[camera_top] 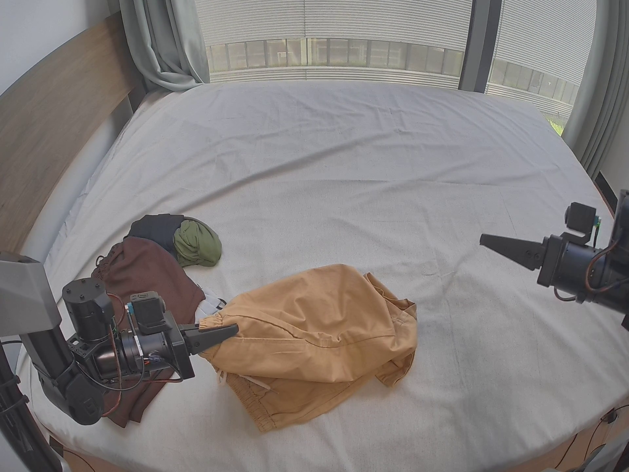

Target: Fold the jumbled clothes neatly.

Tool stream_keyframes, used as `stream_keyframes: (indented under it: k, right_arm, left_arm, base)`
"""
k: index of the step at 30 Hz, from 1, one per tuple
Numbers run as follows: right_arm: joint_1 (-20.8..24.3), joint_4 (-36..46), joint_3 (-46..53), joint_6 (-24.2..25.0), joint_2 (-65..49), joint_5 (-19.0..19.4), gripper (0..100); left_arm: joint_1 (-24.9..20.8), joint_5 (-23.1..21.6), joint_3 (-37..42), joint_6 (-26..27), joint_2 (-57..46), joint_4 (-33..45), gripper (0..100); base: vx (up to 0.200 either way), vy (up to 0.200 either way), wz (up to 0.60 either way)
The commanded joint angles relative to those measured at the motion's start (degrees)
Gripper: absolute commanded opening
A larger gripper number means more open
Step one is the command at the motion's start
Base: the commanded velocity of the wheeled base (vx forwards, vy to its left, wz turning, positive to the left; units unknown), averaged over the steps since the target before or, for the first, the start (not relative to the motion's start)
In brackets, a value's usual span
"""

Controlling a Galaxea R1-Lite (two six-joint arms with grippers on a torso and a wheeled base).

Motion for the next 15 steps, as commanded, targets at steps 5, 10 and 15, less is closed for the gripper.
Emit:
stream_keyframes:
  k: [5,10,15]
  right_arm:
    - [-0.1,-7.8,2.8,0.2,13.3,0.4,100]
    - [0.1,-11.6,2.8,0.3,18.0,0.4,100]
    - [1.6,-16.1,2.8,1.4,22.1,0.3,100]
  left_arm:
    - [0.1,0.0,0.0,0.0,0.4,-0.1,0]
    - [0.1,0.0,-0.1,0.0,0.4,-0.1,0]
    - [0.1,0.0,0.0,0.0,0.4,-0.1,0]
  base:
    - [0.000,0.000,0.00]
    - [0.000,0.000,0.00]
    - [0.000,0.000,0.00]
